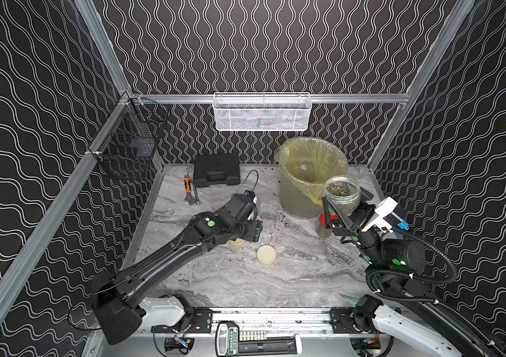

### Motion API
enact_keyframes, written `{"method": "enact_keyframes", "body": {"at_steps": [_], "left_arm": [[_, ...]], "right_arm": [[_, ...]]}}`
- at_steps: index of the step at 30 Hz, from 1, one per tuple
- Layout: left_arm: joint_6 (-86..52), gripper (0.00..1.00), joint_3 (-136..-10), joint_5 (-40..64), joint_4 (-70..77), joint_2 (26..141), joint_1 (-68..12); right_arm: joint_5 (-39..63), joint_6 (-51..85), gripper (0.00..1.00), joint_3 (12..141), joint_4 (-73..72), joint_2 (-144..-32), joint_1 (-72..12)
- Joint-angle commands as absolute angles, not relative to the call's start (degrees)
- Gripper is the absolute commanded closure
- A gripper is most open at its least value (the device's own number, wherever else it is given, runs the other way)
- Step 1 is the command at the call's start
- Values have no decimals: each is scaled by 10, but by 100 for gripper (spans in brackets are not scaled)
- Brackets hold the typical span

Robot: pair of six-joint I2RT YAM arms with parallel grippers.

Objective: Empty moldy tea leaves from jars
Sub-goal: Place the lid at the center of the board.

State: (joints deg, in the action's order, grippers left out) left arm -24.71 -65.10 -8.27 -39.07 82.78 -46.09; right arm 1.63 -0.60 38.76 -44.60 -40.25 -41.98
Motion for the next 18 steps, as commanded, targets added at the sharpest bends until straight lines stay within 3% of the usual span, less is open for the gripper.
{"method": "enact_keyframes", "body": {"at_steps": [1, 11, 18], "left_arm": [[-284, 84, -596, -94, -280, 839, -460], [-330, 84, -435, -113, -193, 876, -461], [-355, 78, -352, -91, -115, 898, -461]], "right_arm": [[17, 11, 81, 402, -403, -396, -421], [20, 8, 81, 408, -388, -397, -421], [23, 10, 81, 412, -386, -404, -420]]}}
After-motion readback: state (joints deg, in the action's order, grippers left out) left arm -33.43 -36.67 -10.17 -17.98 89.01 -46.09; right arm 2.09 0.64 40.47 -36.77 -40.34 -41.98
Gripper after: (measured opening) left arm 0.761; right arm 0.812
